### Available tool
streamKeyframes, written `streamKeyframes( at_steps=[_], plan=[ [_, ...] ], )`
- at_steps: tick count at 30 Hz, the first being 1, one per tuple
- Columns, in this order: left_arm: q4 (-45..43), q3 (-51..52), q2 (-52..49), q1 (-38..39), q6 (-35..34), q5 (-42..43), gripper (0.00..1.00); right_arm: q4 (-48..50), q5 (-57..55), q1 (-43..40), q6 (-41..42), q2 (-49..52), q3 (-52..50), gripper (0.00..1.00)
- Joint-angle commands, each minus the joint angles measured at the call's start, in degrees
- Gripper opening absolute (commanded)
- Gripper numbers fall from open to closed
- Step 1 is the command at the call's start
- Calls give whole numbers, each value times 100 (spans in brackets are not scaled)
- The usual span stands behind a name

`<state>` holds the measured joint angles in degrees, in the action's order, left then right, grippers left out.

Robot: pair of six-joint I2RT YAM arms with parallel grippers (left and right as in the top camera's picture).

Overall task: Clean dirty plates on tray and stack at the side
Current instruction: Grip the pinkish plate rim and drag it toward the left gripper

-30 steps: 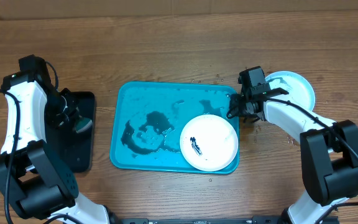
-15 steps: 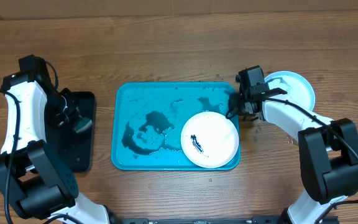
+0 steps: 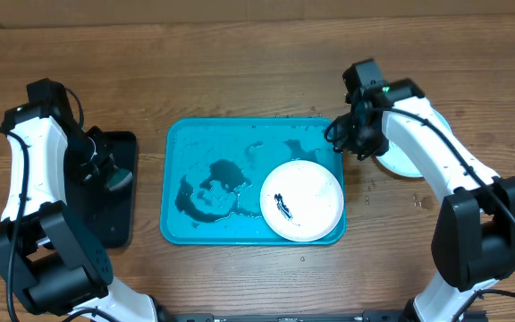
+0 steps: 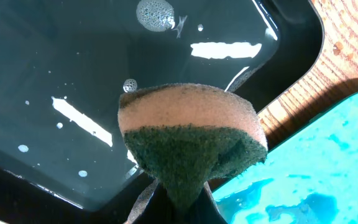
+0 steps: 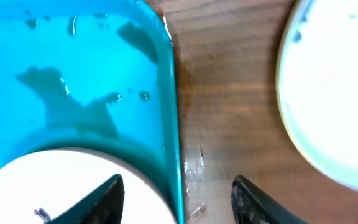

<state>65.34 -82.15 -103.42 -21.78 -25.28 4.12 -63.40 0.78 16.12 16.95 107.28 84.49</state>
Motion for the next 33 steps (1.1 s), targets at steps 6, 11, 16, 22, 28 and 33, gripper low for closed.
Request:
streamKeyframes(
  at_steps=[6,11,16,22,28,33],
  plan=[
    [13,4,-35,7,68,188,4,-920,435,313,-476,-214,245,57],
    [-11,4,-35,7,66,190,4,-94,675,828,-1843,-212,-538,58],
    [0,4,-35,7,68,190,4,754,442,927,-1893,-205,-1099,58],
    [-7,4,-35,7,68,192,4,1075,-109,920,-1989,-173,-1211,57],
    [-4,4,-35,7,68,190,4,1113,-39,922,-2299,-170,-1213,56],
    [-7,4,-35,7,68,195,4,1196,146,920,-2271,-170,-1447,53]
  ],
)
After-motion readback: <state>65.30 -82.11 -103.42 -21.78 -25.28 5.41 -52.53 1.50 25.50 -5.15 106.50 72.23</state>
